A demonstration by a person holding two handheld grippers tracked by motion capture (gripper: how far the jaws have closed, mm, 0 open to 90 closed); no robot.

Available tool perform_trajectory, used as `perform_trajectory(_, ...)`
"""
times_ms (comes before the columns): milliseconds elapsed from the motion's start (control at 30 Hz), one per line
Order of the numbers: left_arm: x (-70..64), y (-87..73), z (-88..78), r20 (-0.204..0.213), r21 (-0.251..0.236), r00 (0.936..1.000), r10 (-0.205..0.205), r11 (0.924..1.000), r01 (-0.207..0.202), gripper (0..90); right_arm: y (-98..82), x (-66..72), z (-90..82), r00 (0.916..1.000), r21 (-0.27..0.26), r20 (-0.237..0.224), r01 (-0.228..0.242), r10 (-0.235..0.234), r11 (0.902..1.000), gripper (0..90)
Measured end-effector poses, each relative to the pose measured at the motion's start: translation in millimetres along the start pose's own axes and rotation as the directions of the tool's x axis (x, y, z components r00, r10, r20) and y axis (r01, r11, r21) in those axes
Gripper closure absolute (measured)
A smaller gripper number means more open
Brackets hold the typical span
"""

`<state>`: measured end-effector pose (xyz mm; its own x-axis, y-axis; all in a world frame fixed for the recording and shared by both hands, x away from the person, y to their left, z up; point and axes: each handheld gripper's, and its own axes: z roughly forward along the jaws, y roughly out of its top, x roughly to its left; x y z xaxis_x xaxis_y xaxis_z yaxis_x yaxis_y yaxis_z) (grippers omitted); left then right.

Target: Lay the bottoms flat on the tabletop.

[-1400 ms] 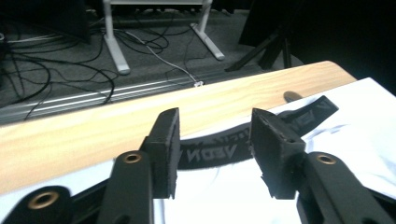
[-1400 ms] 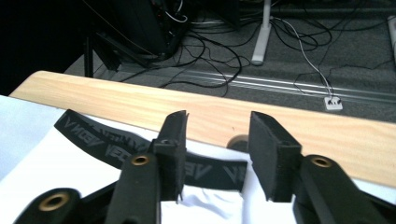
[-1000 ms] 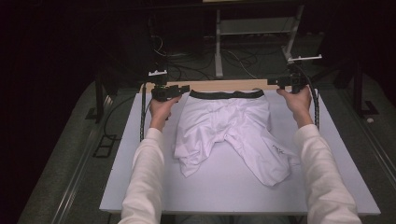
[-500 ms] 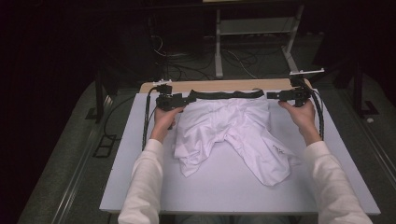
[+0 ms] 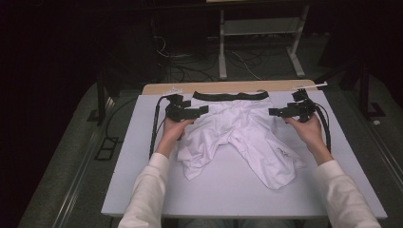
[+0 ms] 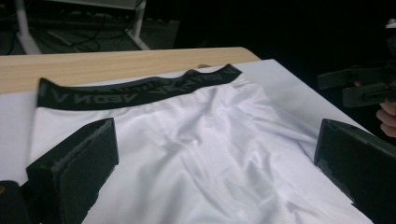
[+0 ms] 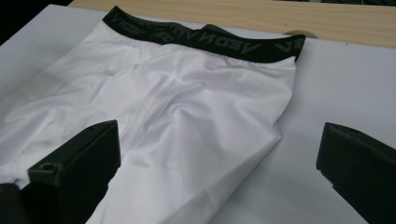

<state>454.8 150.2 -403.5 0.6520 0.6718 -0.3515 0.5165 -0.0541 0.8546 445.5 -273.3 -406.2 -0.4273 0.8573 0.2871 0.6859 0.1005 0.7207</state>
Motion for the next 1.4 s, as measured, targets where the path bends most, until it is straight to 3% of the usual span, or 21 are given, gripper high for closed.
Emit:
perform_trajectory(233, -24.7, -9.5, -1.1, 0.053, 0.011, 0.9963, 0.068, 0.9976, -0.068, 0.0, -23.4, 5.1, -13.3, 0.9995, -0.009, -0.028, 0.011, -0.011, 0.9999, 0.0)
perform_trajectory(333, -35.2, -14.5, -0.1, 0.072, 0.004, 0.9934, 0.089, 0.996, -0.09, 0.0, -29.9, 6.5, -15.3, 0.9995, 0.015, -0.012, 0.028, -0.028, 0.9995, 0.0)
perform_trajectory(467, -48.1, -17.3, 1.8, 0.089, 0.03, 0.9878, 0.128, 0.9909, -0.131, 0.0, -40.0, 6.0, -19.2, 0.9994, 0.031, 0.008, 0.035, -0.035, 0.9989, 0.0)
perform_trajectory(900, -73.6, -30.6, 4.2, 0.14, 0.058, 0.9773, 0.159, 0.9839, -0.169, 0.0, -72.0, 2.2, -56.3, 0.9997, 0.022, 0.003, -0.026, 0.026, 0.9994, 0.1)
perform_trajectory(1400, -99.5, -40.3, 14.3, 0.208, 0.09, 0.9573, 0.2, 0.9707, -0.223, 0.0, -101.8, -9.2, -81.0, 0.9963, 0.036, 0.006, -0.086, 0.086, 0.9956, 4.9)
